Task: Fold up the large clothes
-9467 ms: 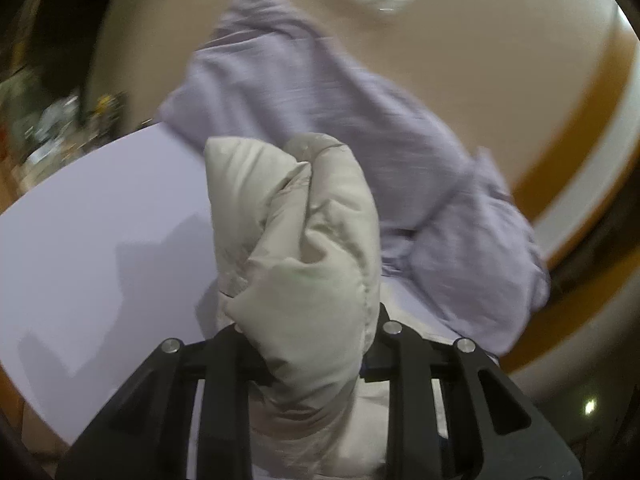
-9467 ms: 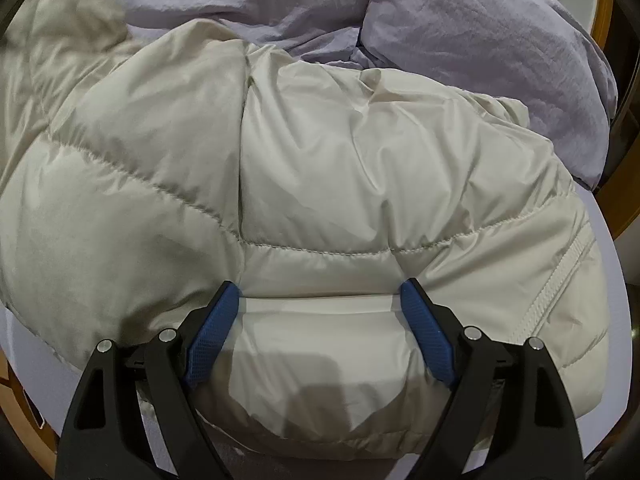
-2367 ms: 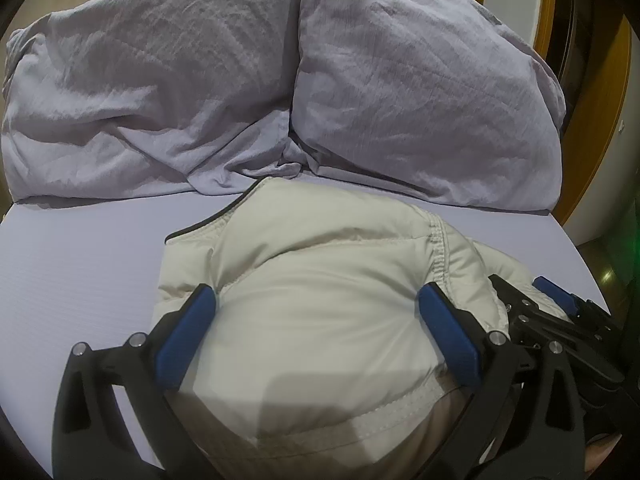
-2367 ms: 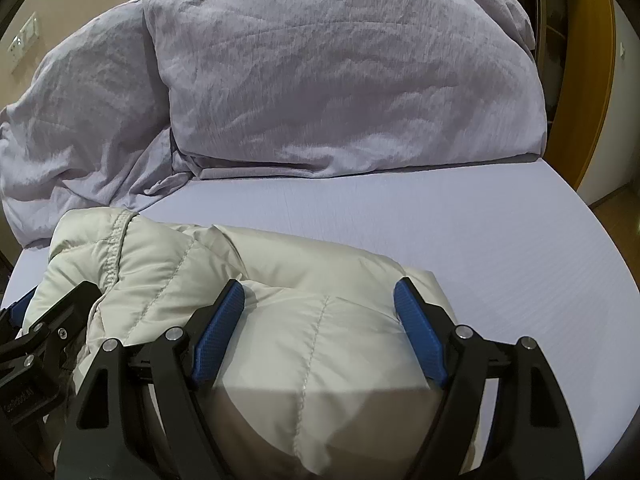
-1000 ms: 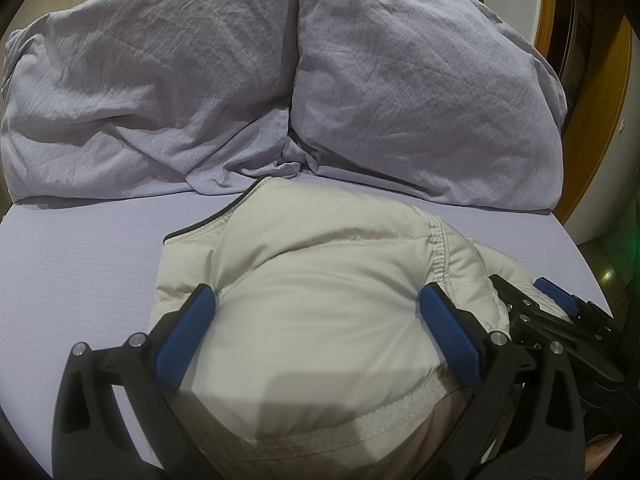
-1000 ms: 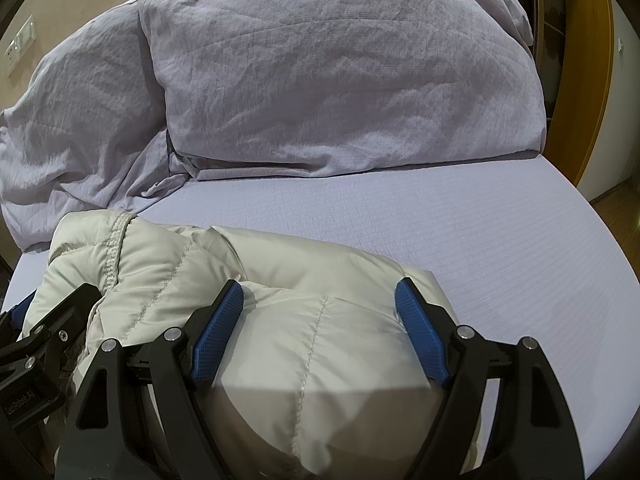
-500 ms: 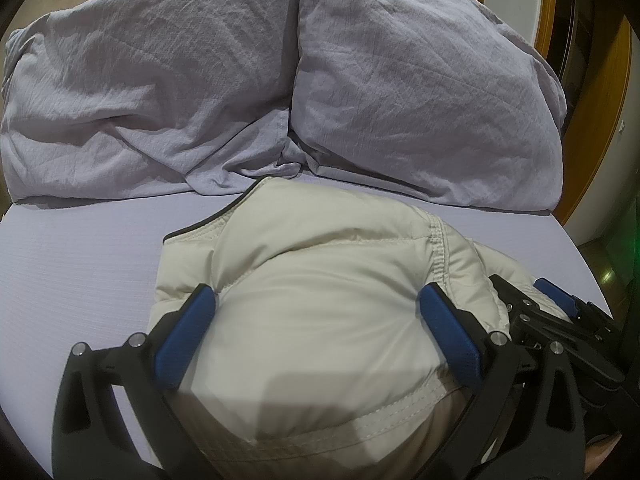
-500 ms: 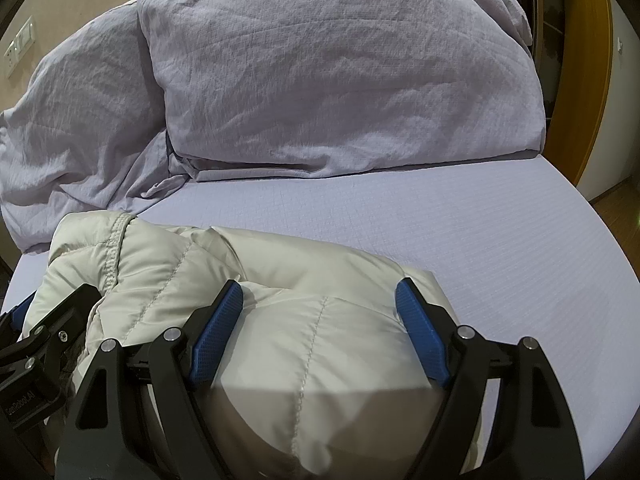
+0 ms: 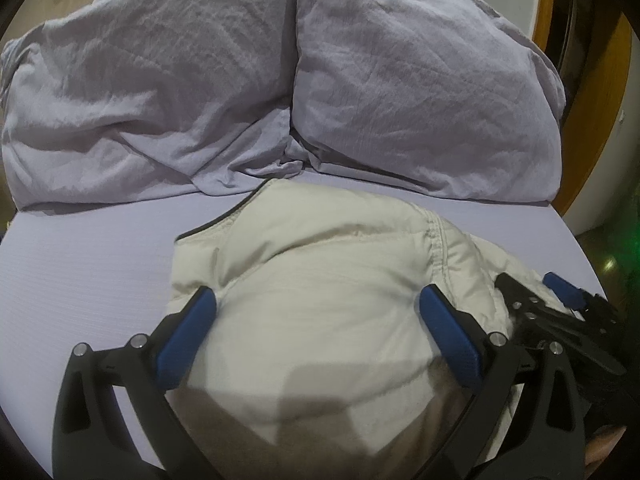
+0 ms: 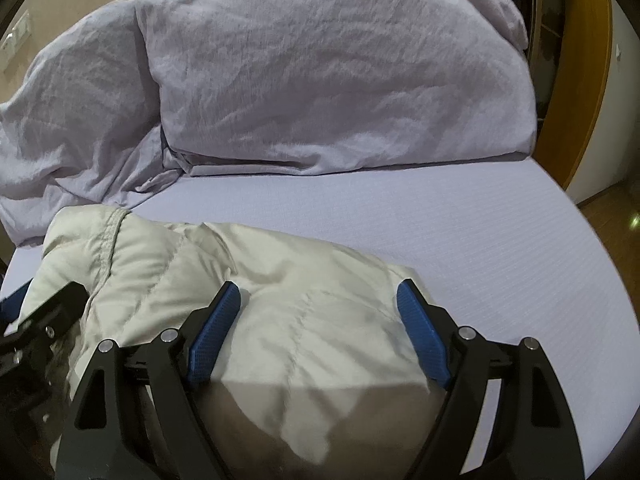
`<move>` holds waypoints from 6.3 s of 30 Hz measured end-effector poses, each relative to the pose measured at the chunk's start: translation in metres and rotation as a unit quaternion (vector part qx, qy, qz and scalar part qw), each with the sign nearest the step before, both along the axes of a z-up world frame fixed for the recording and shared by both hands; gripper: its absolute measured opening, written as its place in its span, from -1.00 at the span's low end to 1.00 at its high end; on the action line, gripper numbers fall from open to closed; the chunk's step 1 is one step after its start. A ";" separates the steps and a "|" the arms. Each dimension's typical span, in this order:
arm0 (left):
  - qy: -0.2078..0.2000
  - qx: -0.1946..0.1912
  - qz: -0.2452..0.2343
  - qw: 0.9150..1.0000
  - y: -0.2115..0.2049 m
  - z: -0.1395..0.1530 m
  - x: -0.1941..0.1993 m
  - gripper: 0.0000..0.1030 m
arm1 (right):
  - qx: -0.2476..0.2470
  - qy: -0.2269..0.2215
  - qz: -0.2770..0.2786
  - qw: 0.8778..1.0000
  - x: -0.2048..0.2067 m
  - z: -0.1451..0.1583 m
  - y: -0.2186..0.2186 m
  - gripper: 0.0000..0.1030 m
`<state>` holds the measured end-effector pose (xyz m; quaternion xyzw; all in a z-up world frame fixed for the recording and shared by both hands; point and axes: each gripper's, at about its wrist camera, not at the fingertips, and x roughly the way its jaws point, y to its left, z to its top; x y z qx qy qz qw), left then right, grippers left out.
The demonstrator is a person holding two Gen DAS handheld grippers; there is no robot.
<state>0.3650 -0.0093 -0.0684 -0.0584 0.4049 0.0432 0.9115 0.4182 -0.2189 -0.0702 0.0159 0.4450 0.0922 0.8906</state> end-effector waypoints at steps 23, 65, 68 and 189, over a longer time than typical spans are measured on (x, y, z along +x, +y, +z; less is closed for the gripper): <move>-0.006 -0.038 0.024 0.999 0.019 -0.011 -0.038 0.97 | 0.057 -0.001 0.007 0.998 -0.042 -0.010 -0.022 0.57; 0.086 -0.246 0.011 0.965 0.091 -0.025 -0.043 0.97 | 0.282 0.273 -0.018 0.920 0.008 -0.050 -0.089 0.97; 0.090 -0.269 0.009 0.959 0.094 -0.031 -0.039 0.97 | 0.299 0.285 -0.013 0.911 0.010 -0.055 -0.085 0.97; -0.044 0.047 0.043 0.997 0.128 -0.001 0.066 0.95 | 0.032 -0.058 0.125 0.990 0.055 0.003 0.145 0.54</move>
